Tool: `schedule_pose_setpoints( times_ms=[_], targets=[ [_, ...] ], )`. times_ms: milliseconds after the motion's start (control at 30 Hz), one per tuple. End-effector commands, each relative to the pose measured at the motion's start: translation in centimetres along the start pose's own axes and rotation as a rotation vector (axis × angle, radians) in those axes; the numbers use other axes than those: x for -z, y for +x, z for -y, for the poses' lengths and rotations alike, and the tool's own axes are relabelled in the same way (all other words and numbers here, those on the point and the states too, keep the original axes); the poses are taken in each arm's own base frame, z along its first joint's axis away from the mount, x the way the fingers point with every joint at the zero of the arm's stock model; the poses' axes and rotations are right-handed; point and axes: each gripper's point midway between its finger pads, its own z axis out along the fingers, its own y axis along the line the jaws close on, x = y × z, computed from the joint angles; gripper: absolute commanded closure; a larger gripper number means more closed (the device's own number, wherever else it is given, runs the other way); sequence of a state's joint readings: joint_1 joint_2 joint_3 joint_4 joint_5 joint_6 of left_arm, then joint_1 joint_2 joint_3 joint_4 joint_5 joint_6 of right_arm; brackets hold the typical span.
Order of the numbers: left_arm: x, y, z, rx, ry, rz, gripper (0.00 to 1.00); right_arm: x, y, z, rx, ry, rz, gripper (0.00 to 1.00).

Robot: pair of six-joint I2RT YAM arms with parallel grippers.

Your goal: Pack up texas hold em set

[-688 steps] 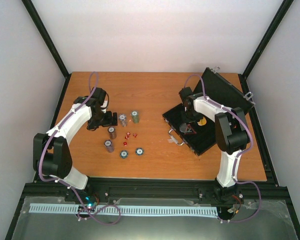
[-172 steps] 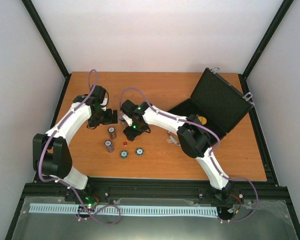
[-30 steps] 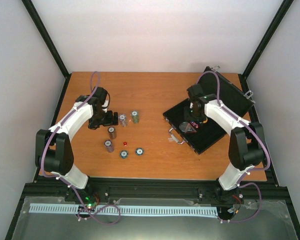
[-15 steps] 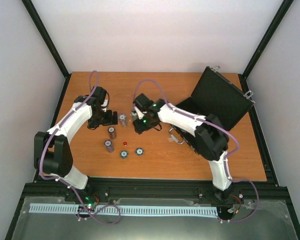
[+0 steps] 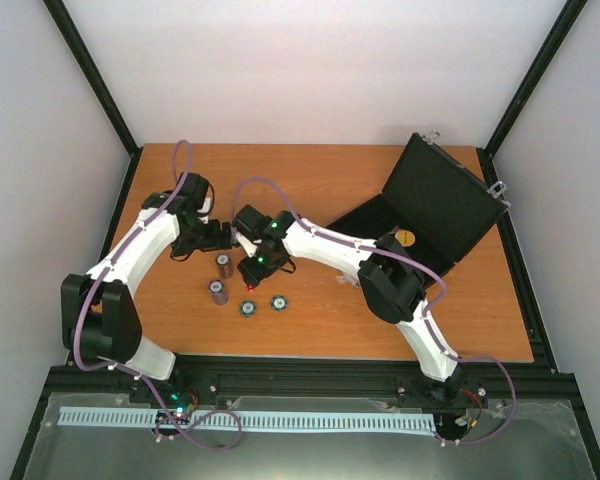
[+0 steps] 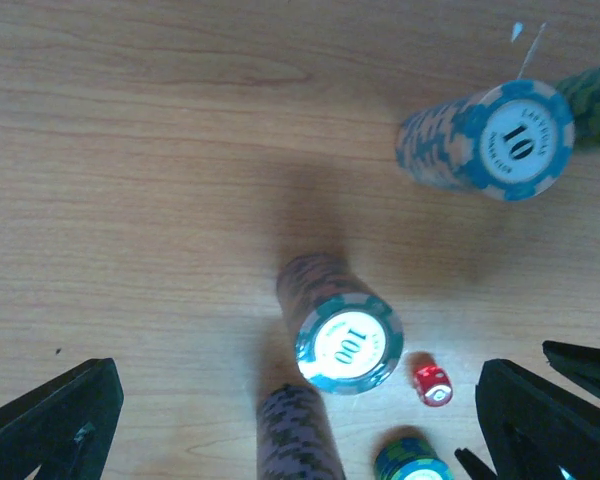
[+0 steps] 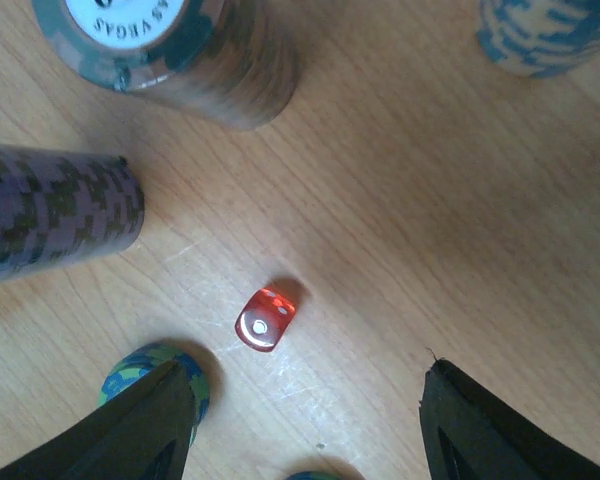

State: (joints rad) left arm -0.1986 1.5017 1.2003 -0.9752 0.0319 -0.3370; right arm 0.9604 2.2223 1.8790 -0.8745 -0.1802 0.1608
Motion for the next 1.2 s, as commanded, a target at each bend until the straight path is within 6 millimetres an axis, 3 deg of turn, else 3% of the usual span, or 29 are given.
schedule_pose_setpoints(
  times_ms=[0, 300, 600, 767, 1067, 1167],
  targets=[
    [1.1, -0.1, 0.3, -0.003, 0.015, 0.031, 0.00, -1.6, 1.0, -1.9, 0.047, -0.020, -0.051, 0.37],
    [1.5, 0.2, 0.0, 0.005, 0.010, 0.045, 0.00, -3.1, 1.9, -3.3, 0.067, -0.032, -0.096, 0.39],
    [1.8, 0.4, -0.8, 0.017, -0.028, 0.063, 0.00, -4.6, 2.6, -3.2, 0.058, -0.028, -0.128, 0.44],
    [2.0, 0.4, -1.1, 0.019, -0.045, 0.072, 0.00, -5.4, 2.8, -2.9, 0.055, -0.016, -0.145, 0.62],
    [1.7, 0.3, -1.4, 0.023, -0.058, 0.071, 0.00, -6.5, 3.3, -2.6, 0.063, -0.009, -0.168, 0.64],
    [1.7, 0.4, -1.4, 0.024, -0.062, 0.070, 0.00, -6.6, 3.4, -2.2, 0.061, 0.009, -0.170, 0.78]
  ],
)
